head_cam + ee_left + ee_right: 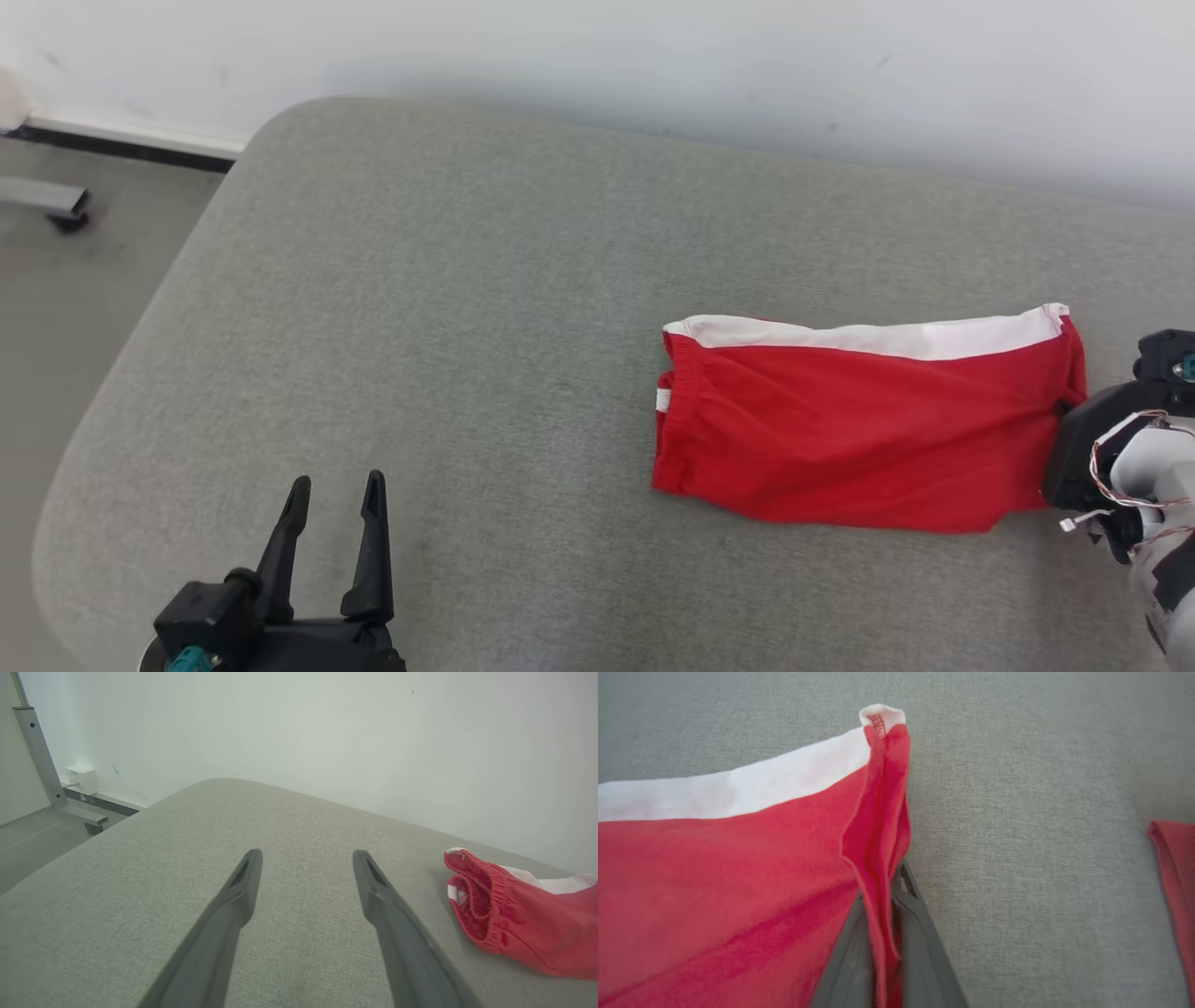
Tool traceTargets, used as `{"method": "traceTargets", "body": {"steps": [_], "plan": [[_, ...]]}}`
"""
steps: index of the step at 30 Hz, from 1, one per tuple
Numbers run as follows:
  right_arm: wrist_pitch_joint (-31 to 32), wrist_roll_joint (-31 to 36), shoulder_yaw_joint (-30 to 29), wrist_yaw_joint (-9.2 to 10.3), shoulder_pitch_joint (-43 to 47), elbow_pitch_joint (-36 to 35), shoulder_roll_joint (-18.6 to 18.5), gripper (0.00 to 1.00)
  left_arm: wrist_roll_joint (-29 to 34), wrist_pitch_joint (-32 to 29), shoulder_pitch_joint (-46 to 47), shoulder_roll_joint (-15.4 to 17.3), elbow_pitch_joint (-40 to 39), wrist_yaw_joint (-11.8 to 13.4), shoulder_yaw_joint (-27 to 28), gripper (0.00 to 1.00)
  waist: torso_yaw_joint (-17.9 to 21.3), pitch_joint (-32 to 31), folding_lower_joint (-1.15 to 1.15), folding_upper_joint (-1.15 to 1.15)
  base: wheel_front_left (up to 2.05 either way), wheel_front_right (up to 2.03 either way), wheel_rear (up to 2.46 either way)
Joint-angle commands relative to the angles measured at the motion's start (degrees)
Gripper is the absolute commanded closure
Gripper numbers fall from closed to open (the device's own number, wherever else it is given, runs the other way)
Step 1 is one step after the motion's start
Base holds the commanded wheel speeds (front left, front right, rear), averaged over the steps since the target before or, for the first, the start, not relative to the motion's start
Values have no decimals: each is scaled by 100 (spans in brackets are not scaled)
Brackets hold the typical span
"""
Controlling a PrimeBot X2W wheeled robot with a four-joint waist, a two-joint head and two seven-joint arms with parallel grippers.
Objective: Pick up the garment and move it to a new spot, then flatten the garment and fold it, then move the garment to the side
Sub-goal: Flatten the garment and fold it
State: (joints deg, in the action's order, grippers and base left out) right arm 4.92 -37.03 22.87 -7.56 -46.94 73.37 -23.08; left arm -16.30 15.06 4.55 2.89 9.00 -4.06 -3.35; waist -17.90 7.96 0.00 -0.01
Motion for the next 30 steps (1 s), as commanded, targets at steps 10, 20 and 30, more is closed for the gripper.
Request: {"method": "traceTargets", "body": {"steps": [10,20,30], "plan": [[-501,844,108,18,-102,52,-374,100,13,9,-237,5,27,18,68,0,716,-479,0,1,0,0,0],[-569,1523,559,17,-484,-195,609,100,49,9,-372,3,38,13,89,0,898,-664,0,1,0,0,0],[-128,1343,857,17,-449,-509,1531,100,24,8,-235,4,105,-90,-45,0,639,-457,0,1,0,0,0]]}}
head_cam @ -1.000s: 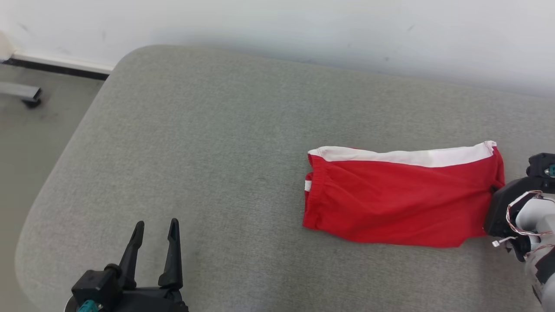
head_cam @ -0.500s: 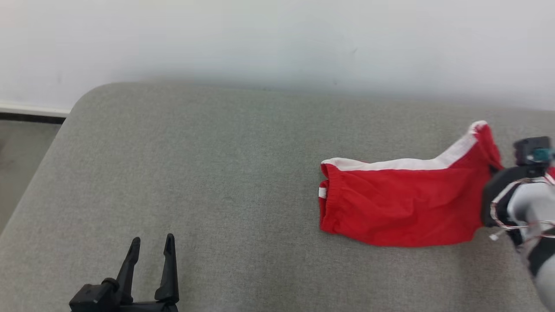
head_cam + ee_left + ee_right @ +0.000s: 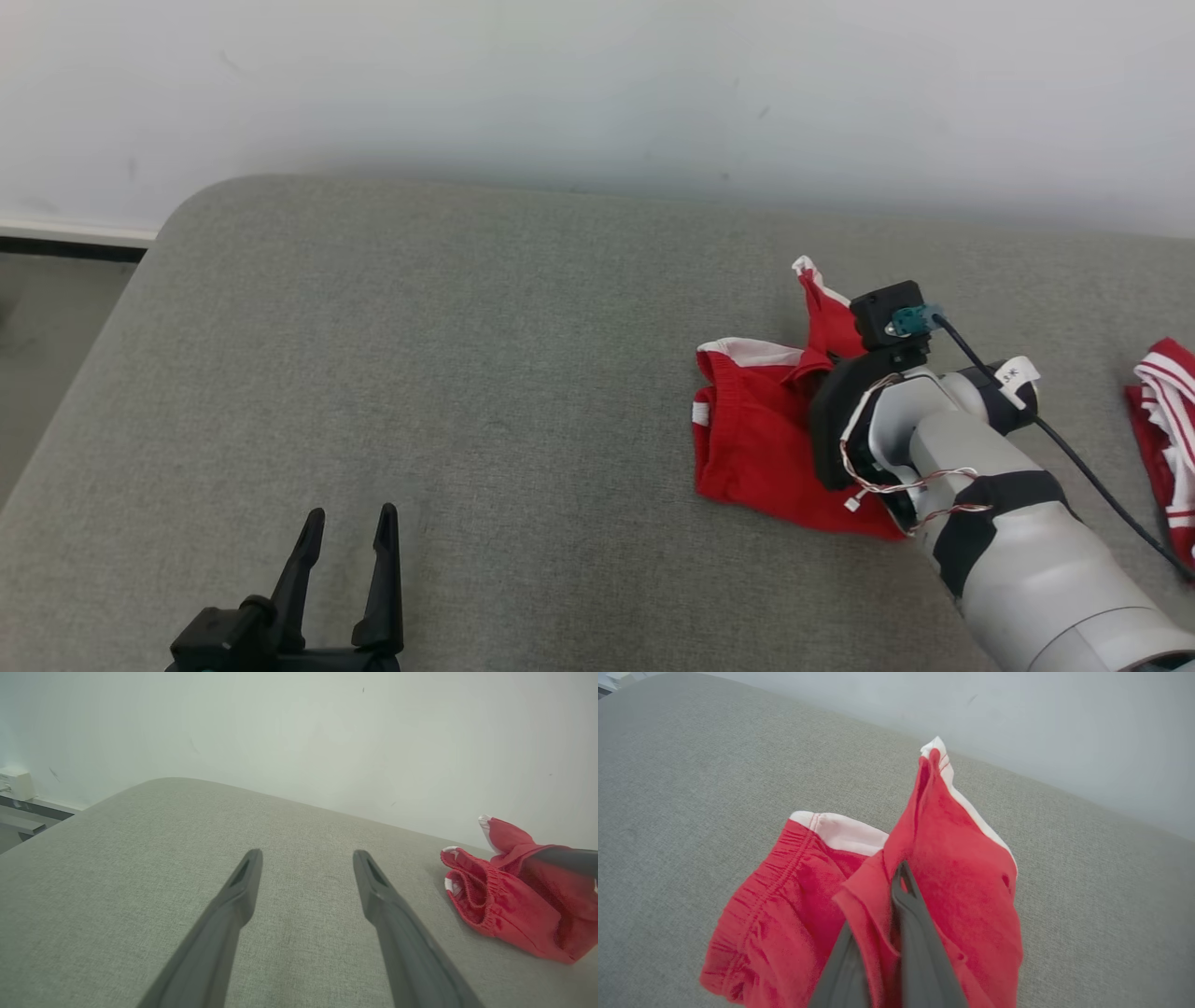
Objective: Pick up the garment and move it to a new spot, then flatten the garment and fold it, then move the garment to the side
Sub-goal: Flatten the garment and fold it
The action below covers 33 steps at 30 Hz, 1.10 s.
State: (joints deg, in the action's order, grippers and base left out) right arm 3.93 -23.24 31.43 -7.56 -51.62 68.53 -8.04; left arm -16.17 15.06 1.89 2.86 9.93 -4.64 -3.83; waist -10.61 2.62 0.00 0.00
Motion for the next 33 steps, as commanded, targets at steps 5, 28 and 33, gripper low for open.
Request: {"method": "traceTargets", "body": {"steps": [5,28,33], "plan": [[10,-4,109,17,-38,-50,266,100,-43,8,101,7,6,-19,-56,0,-262,192,0,0,0,0,0],[398,-1895,443,18,693,-2133,-93,0,-110,9,55,5,-9,93,73,0,57,94,0,0,0,0,0],[-21,-1632,84,17,864,-1980,-641,0,-127,9,32,5,-10,77,47,0,194,50,0,0,0,0,0]]}}
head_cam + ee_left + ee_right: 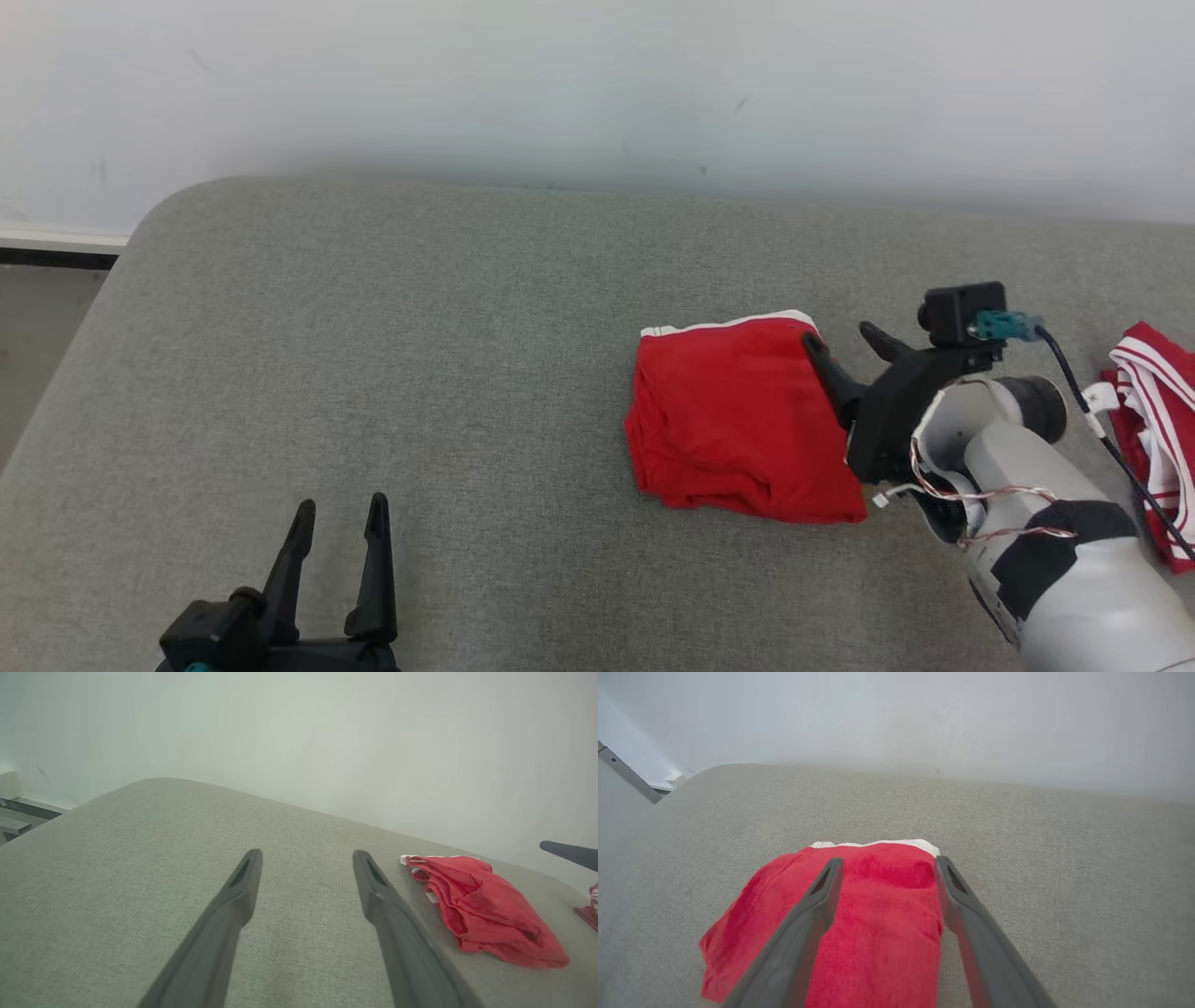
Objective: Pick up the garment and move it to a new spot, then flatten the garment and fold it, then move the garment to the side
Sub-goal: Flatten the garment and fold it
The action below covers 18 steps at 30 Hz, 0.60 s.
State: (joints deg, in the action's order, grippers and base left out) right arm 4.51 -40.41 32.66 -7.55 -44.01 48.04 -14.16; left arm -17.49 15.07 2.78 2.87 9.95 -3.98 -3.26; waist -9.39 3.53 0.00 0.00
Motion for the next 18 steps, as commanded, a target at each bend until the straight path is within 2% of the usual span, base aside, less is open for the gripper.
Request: {"method": "traceTargets", "body": {"steps": [1,9,14,18], "plan": [[-135,154,-87,16,174,185,-66,0,-2,7,-43,4,-12,6,-33,0,80,-37,0,0,0,0,0],[-885,754,-339,16,320,942,146,0,-65,8,97,6,-12,9,-206,0,-21,93,0,0,0,0,0],[-1457,1033,-441,16,98,1279,487,0,-65,8,143,6,4,-1,-236,0,-186,192,0,0,0,0,0],[-1561,1220,-390,16,-101,1587,755,0,-66,7,172,5,35,-27,-242,0,-310,244,0,0,0,0,0]]}}
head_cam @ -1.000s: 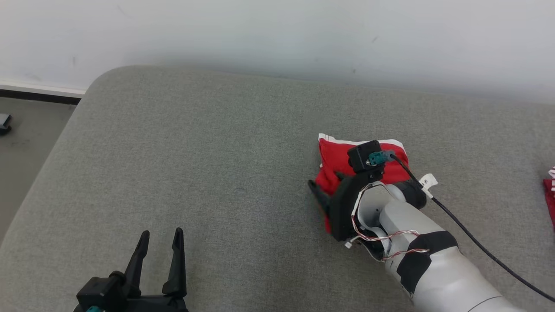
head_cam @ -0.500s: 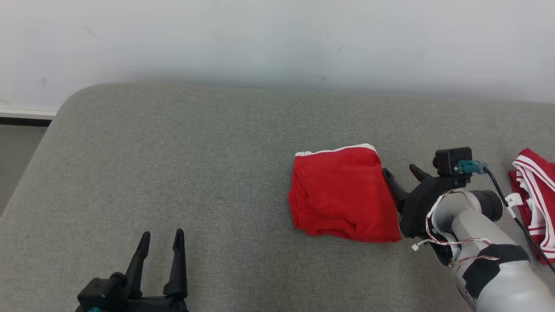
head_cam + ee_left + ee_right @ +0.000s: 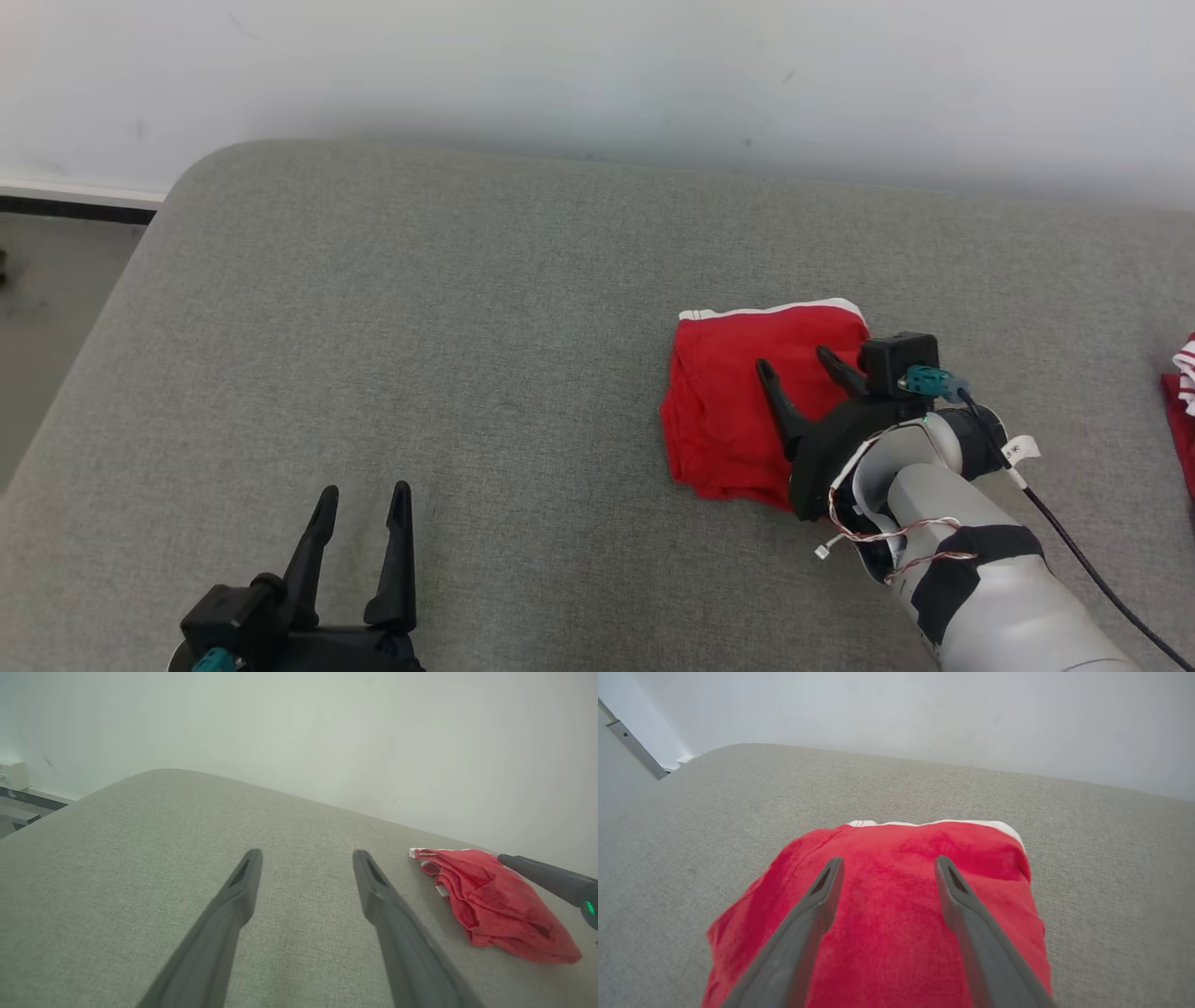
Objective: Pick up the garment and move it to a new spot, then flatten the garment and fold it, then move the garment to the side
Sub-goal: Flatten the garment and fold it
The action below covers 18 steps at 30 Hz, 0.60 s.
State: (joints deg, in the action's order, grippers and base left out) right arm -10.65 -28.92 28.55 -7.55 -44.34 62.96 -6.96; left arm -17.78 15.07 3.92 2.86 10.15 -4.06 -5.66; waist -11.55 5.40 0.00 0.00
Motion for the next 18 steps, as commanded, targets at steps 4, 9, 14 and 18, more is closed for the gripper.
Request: {"method": "traceTargets", "body": {"steps": [4,9,14,18], "plan": [[-109,322,102,16,-252,472,242,11,-35,7,54,7,39,-36,-25,0,-203,64,0,0,0,0,0],[-31,505,370,16,-119,726,382,100,-24,7,0,7,63,-42,-77,0,-294,47,0,0,0,0,0],[333,280,1058,16,331,243,406,100,-28,7,-1,8,82,-38,-73,0,-320,20,0,0,0,0,0],[579,104,1547,16,641,25,398,100,-37,7,-72,6,85,-7,-20,0,-235,-59,0,0,0,0,0]]}}
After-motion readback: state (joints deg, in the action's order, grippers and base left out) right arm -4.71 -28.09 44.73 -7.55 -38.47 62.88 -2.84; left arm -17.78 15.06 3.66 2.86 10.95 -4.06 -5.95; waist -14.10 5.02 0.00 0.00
